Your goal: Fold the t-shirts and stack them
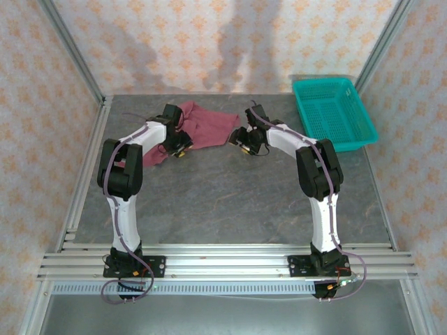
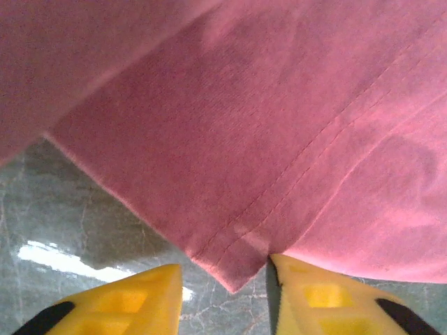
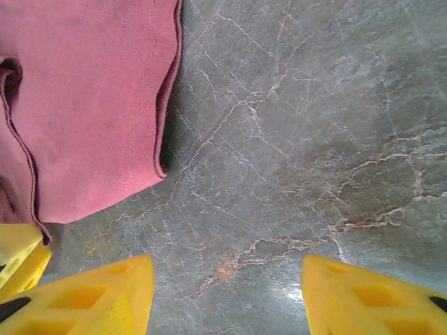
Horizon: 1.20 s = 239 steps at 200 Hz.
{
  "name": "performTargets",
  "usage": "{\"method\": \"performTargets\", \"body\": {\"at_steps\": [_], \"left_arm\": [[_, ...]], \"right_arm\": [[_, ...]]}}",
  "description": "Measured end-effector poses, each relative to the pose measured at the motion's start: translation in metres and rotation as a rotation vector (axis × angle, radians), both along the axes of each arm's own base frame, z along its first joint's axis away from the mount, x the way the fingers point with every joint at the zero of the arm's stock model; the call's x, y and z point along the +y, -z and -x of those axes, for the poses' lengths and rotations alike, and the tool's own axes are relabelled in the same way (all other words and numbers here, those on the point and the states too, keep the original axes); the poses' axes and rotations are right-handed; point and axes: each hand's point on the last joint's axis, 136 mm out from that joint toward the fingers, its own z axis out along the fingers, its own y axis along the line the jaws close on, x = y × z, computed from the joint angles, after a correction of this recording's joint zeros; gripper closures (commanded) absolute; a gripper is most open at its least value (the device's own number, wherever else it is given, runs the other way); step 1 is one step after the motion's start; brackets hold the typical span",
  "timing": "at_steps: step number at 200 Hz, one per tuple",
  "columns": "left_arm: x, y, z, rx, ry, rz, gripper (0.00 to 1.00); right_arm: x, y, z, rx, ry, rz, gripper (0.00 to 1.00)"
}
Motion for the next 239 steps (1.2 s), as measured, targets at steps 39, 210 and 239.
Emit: {"method": "performTargets", "body": {"at_steps": [39, 210, 239], "left_arm": [[0.004, -0.002, -0.006, -0.02, -0.027, -0.021, 0.95], [0.009, -0.072, -0.008, -0.191, -0.044, -0.016, 1.0], [0.009, -0.087, -0.006, -0.221, -0.038, -0.014, 1.0]], "right_arm": [[0.009, 0.0, -0.012, -0.008, 0.017, -0.046, 0.42], [0.029, 0.017, -0.049, -0.003, 0.118, -0.157, 0.43], [0.032, 0.017, -0.057, -0.006, 0.132, -0.165, 0.43]]}}
